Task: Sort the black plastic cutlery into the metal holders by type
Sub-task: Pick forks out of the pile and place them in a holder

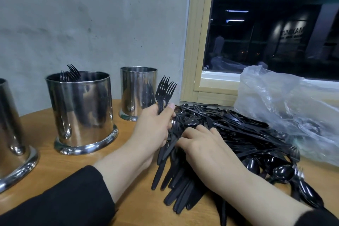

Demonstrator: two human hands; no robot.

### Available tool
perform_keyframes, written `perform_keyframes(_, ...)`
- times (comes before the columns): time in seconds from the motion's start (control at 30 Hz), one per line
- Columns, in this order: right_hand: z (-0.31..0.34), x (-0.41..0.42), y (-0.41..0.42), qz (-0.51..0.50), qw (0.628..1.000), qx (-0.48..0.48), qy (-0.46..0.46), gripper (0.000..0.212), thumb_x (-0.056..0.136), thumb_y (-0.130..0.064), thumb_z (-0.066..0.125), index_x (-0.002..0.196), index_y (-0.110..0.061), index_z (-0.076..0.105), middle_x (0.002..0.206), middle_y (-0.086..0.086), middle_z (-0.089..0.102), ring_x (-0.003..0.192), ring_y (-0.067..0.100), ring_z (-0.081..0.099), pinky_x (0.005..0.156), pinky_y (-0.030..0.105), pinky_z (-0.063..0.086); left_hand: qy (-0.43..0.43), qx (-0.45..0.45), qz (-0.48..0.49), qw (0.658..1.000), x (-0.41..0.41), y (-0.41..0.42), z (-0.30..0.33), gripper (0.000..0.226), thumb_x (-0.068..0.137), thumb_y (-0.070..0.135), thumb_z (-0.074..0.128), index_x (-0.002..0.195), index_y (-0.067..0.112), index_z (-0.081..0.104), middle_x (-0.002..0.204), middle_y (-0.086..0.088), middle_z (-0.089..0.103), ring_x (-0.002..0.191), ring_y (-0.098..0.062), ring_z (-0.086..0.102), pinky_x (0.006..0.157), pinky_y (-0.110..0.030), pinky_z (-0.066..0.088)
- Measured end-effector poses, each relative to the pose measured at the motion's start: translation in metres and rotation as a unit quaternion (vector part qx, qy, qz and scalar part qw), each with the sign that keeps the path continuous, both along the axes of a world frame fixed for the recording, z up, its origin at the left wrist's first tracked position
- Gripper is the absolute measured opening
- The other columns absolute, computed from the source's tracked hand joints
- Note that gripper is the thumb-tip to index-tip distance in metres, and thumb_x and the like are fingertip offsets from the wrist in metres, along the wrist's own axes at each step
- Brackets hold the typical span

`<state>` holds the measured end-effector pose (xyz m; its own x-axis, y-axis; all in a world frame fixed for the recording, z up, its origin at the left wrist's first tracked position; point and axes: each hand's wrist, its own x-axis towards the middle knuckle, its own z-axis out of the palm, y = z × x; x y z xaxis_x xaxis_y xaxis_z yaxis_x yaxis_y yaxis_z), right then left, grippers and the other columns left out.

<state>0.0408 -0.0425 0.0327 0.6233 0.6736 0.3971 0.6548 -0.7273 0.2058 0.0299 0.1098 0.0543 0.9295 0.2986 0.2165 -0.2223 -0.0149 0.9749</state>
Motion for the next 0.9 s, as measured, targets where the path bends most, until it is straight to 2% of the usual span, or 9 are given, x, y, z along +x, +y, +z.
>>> perform_keyframes(0.13,0.001,-0.001,-0.001,0.012,1.000,-0.001,-0.011,0.018,0.089,-0.014,0.054,0.099,-0.028,0.058,0.108,-0.006,0.055,0.098,0.022,0.047,0.078,0.039,0.033,0.000,0.011,-0.003,1.000,-0.001,0.000,0.002,0.030,0.106,0.035,0.052,0.098,0.007,0.060,0.057,0.006,0.040,0.045,-0.011,0.027,0.042,-0.021,0.019)
perform_keyframes(0.3,-0.007,0.006,-0.002,-0.002,0.999,0.022,-0.030,0.026,0.073,-0.015,0.071,0.077,-0.030,0.050,0.081,-0.011,0.051,0.076,0.018,0.047,0.065,0.035,0.032,-0.002,0.041,0.006,0.999,-0.002,0.001,0.002,0.031,0.106,0.036,0.052,0.096,0.009,0.061,0.060,0.002,0.041,0.045,-0.011,0.029,0.042,-0.022,0.022)
perform_keyframes(0.4,-0.004,0.007,-0.003,-0.002,0.998,0.049,-0.044,0.024,0.077,-0.017,0.071,0.077,-0.030,0.051,0.082,-0.012,0.050,0.078,0.017,0.046,0.067,0.036,0.029,-0.006,0.054,0.011,0.998,-0.003,0.001,0.003,0.032,0.106,0.037,0.051,0.096,0.008,0.062,0.061,0.000,0.042,0.044,-0.011,0.030,0.040,-0.022,0.023)
perform_keyframes(0.5,0.003,0.006,-0.008,0.009,0.994,0.092,-0.056,0.008,0.089,-0.026,0.061,0.090,-0.033,0.062,0.095,-0.014,0.056,0.090,0.016,0.048,0.074,0.037,0.028,-0.006,0.058,0.007,0.998,-0.004,0.000,0.004,0.032,0.107,0.035,0.050,0.098,0.007,0.061,0.057,0.000,0.044,0.042,-0.011,0.033,0.039,-0.021,0.027)
perform_keyframes(0.53,0.005,0.007,-0.009,0.013,0.992,0.111,-0.057,0.011,0.091,-0.027,0.057,0.096,-0.033,0.064,0.099,-0.014,0.057,0.094,0.016,0.049,0.077,0.037,0.029,-0.008,0.064,0.005,0.998,-0.005,0.001,0.005,0.032,0.107,0.034,0.049,0.098,0.007,0.061,0.056,0.000,0.046,0.042,-0.012,0.035,0.039,-0.022,0.029)
perform_keyframes(0.63,0.007,0.006,-0.011,0.036,0.986,0.155,-0.050,0.031,0.093,-0.023,0.050,0.121,-0.032,0.060,0.107,-0.010,0.053,0.096,0.017,0.051,0.082,0.035,0.037,-0.022,0.083,0.000,0.996,-0.004,0.001,0.003,0.032,0.107,0.032,0.049,0.097,0.005,0.062,0.057,0.000,0.052,0.044,-0.015,0.046,0.040,-0.026,0.040)
perform_keyframes(0.73,0.012,0.001,-0.013,0.037,0.983,0.181,-0.013,0.060,0.093,-0.014,0.058,0.146,-0.034,0.040,0.117,-0.007,0.044,0.094,0.018,0.052,0.072,0.034,0.049,-0.020,0.080,-0.015,0.997,-0.003,0.001,0.003,0.031,0.107,0.031,0.050,0.098,0.004,0.063,0.061,-0.003,0.058,0.050,-0.019,0.054,0.045,-0.029,0.046)
perform_keyframes(0.8,0.016,0.000,-0.018,0.040,0.979,0.201,-0.004,0.066,0.092,-0.010,0.058,0.151,-0.033,0.036,0.118,-0.008,0.042,0.091,0.017,0.053,0.071,0.031,0.050,-0.021,0.075,-0.013,0.997,-0.002,0.003,0.005,0.030,0.108,0.029,0.050,0.099,0.004,0.064,0.064,-0.005,0.060,0.051,-0.020,0.057,0.046,-0.029,0.047)
perform_keyframes(0.9,0.020,0.009,-0.029,0.039,0.971,0.237,-0.023,0.059,0.093,-0.009,0.059,0.147,-0.027,0.046,0.111,-0.008,0.045,0.089,0.015,0.052,0.072,0.029,0.047,-0.029,0.060,0.015,0.998,-0.002,0.010,0.010,0.028,0.108,0.026,0.048,0.100,0.004,0.064,0.068,-0.008,0.062,0.053,-0.020,0.060,0.048,-0.029,0.050)
